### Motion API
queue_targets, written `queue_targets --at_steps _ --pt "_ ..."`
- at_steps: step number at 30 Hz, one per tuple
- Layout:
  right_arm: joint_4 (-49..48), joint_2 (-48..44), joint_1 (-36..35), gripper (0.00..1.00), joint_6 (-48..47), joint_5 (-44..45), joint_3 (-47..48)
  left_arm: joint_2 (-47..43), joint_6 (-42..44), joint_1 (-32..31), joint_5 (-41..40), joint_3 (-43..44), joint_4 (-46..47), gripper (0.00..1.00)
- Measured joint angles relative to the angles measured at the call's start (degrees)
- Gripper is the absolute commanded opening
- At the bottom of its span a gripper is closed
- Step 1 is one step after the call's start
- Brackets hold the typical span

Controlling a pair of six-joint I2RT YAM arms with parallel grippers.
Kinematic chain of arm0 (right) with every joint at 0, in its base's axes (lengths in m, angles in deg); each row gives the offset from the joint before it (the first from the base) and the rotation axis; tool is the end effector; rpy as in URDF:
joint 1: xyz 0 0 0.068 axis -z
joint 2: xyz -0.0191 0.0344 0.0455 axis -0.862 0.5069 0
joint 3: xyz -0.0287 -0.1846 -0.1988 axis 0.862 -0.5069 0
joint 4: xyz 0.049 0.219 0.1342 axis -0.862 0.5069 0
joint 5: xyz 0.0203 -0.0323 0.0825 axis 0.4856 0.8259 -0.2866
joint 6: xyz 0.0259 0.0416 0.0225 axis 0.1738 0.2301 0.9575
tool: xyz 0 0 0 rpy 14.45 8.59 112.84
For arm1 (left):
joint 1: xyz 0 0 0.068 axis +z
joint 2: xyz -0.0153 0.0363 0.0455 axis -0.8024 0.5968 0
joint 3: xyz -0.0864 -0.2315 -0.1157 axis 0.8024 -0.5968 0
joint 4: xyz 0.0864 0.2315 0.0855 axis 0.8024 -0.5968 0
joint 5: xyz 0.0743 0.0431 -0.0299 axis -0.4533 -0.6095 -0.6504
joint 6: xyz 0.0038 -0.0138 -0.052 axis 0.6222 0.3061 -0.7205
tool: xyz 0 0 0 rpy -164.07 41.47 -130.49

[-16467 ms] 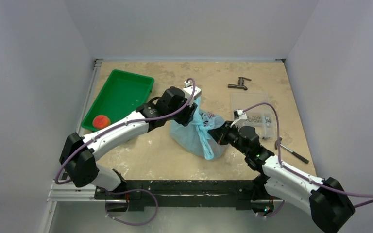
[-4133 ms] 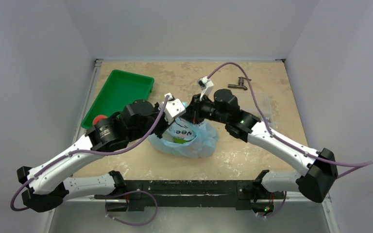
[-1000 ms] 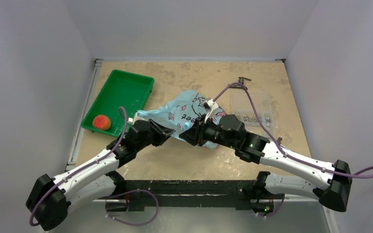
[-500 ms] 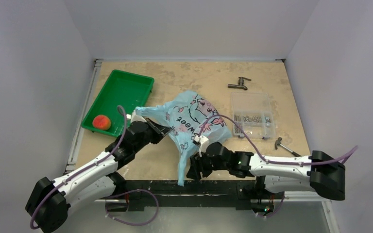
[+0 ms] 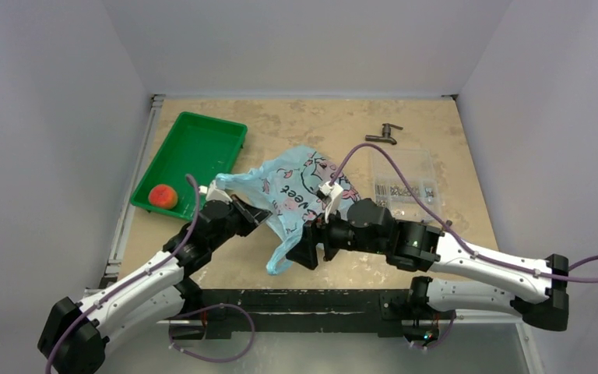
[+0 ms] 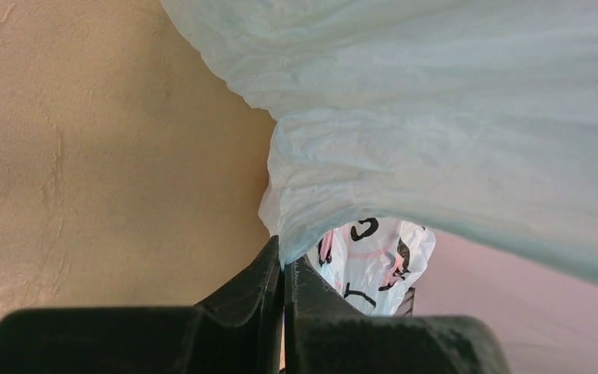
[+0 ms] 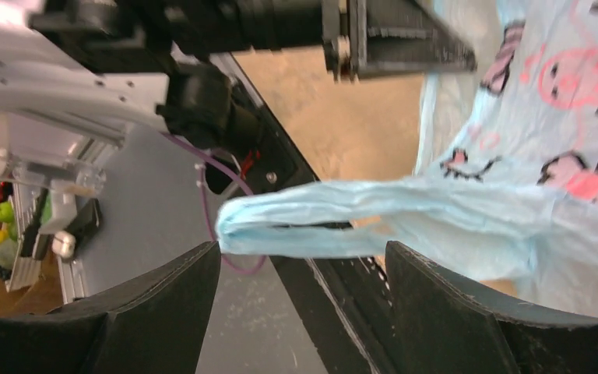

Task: Take the fake fruits out of the plastic bag
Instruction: Adjust the plastic bag at the center of the board.

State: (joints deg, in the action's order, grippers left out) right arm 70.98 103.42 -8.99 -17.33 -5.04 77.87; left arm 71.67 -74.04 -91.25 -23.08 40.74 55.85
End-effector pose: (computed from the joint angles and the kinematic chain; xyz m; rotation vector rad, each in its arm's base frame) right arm 0.0781 0.2038 0.3144 -0.6671 2.0874 1.1734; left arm 0.1460 -0.1099 0.2083 -0.6771 2.0787 -1.0922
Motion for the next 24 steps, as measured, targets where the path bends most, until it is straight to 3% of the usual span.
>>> queue_targets --at_steps 2,6,14,24 --pt "2.27 0.2 -0.02 0.91 -0.9 2.03 4.5 -0.83 0.2 0.0 0.15 -0.2 -0.5 0.0" --pt "6.19 3.58 -0.09 0.95 -2.29 11.28 11.3 -2.6 0.22 0.0 0.37 -0.66 -0.74 0.0" --pt "12.63 26.1 0.55 0.95 -4.66 29.27 25.18 -3.21 0.2 0.0 0.98 -0.81 -1.44 0.0" --pt "13.79 40.44 0.68 0.88 -8.66 37.7 27.76 -3.56 0.17 0.0 1.38 -0.81 -2.62 0.0"
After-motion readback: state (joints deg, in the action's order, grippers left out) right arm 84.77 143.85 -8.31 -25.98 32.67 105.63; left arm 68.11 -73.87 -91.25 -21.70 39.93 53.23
